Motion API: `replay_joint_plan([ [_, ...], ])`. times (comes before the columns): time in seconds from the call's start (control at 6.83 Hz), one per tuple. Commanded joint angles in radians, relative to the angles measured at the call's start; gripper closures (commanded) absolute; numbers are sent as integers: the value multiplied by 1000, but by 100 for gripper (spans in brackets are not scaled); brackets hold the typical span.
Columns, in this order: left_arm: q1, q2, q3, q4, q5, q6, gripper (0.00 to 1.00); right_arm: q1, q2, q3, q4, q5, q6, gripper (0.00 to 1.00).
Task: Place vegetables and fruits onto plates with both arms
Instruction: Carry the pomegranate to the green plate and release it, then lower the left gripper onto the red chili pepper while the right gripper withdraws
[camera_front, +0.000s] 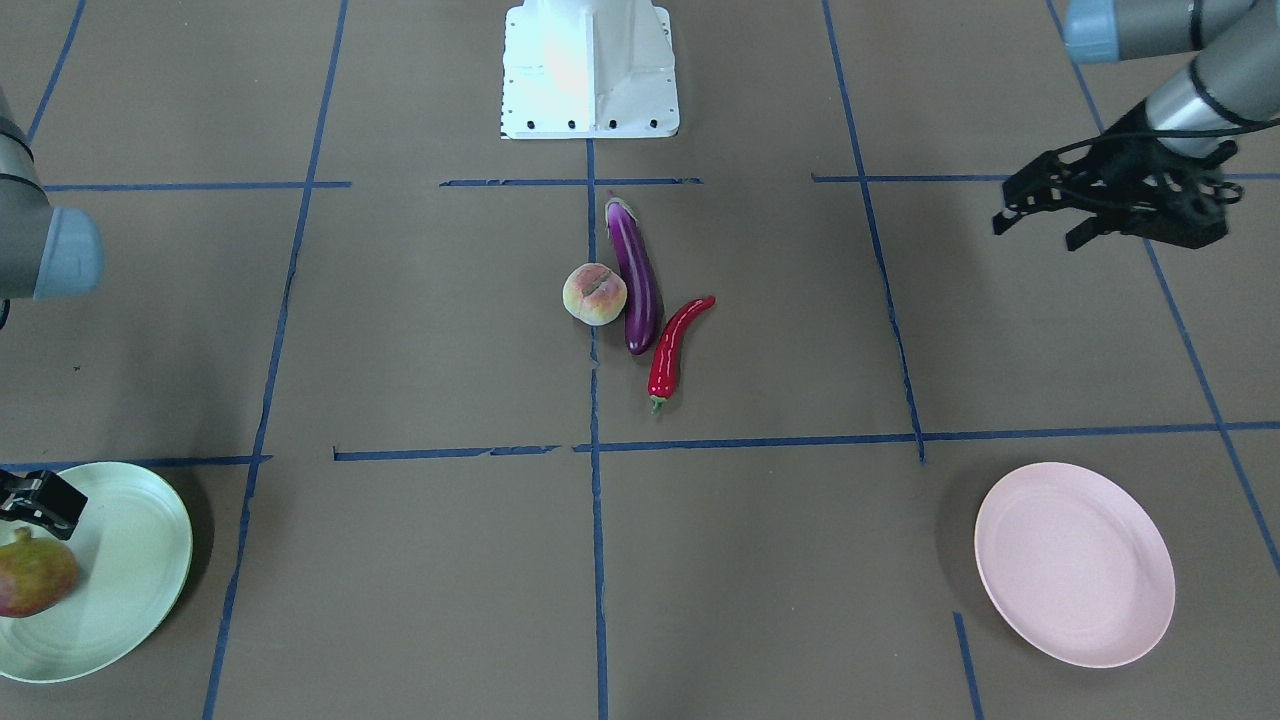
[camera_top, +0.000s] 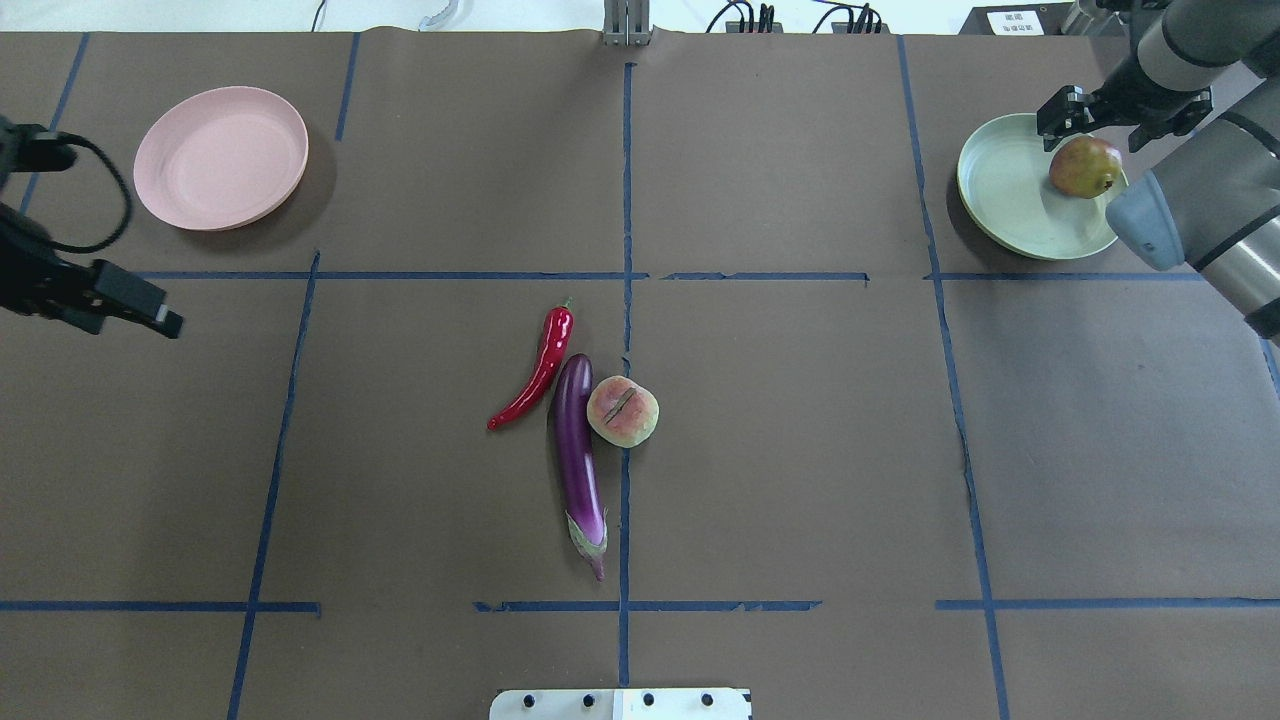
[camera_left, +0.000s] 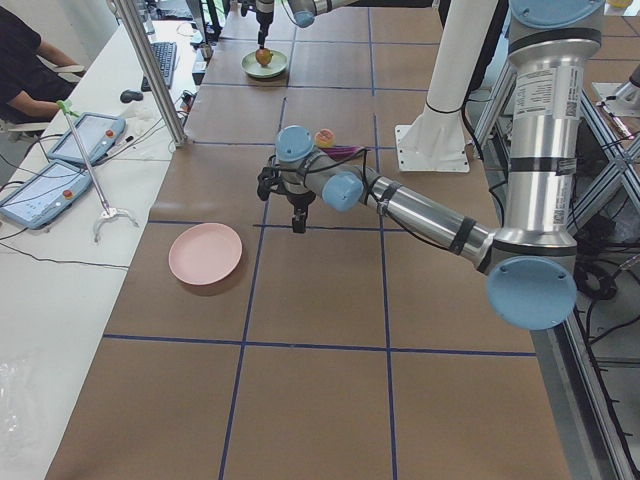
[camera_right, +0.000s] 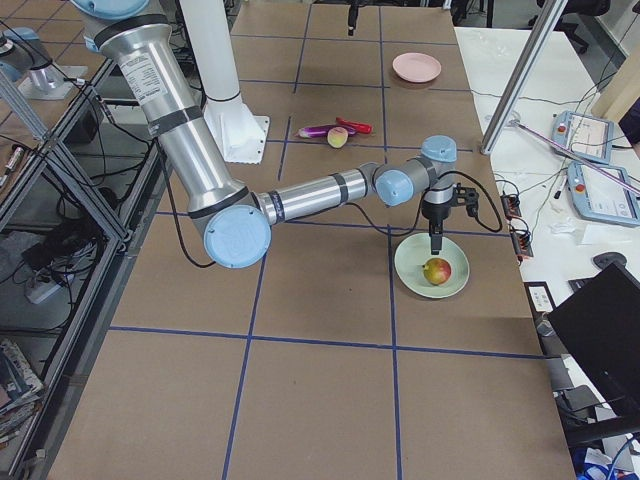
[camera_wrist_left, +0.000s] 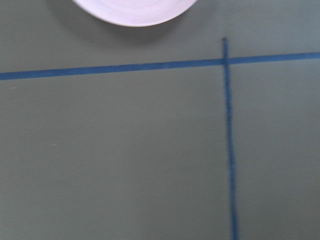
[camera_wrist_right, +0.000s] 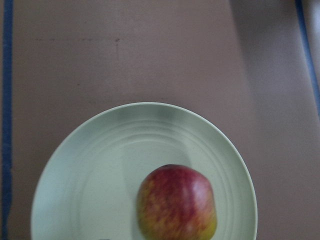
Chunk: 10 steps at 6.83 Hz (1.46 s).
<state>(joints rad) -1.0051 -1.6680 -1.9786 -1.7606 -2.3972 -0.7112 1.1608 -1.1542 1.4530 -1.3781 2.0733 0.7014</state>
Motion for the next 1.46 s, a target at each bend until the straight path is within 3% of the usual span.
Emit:
replay_joint_plan([
  [0.0, 194, -238, 67, -5, 114, -152, 0, 66, -87, 139, -7, 252, 12, 0],
  [0.15, 285, -331, 126, -7, 215, -203, 0, 98, -120, 167, -6, 366, 13, 0],
  [0.29, 351, -440, 224, -11, 307, -218, 1, 99, -154, 225, -4, 376, 50, 0],
  [0.73, 425, -620, 441, -45, 471, -347, 13, 97, -176, 245, 7, 375, 90, 0],
  [0.88, 430, -654, 539, -144, 501, -416, 20, 97, -188, 245, 10, 376, 90, 0],
  [1.02, 430, -688, 629, -204, 518, -435, 21, 97, -191, 247, 11, 377, 90, 0],
  [1.32, 430, -684, 646, -204, 523, -426, 23, 97, -196, 247, 11, 378, 90, 0],
])
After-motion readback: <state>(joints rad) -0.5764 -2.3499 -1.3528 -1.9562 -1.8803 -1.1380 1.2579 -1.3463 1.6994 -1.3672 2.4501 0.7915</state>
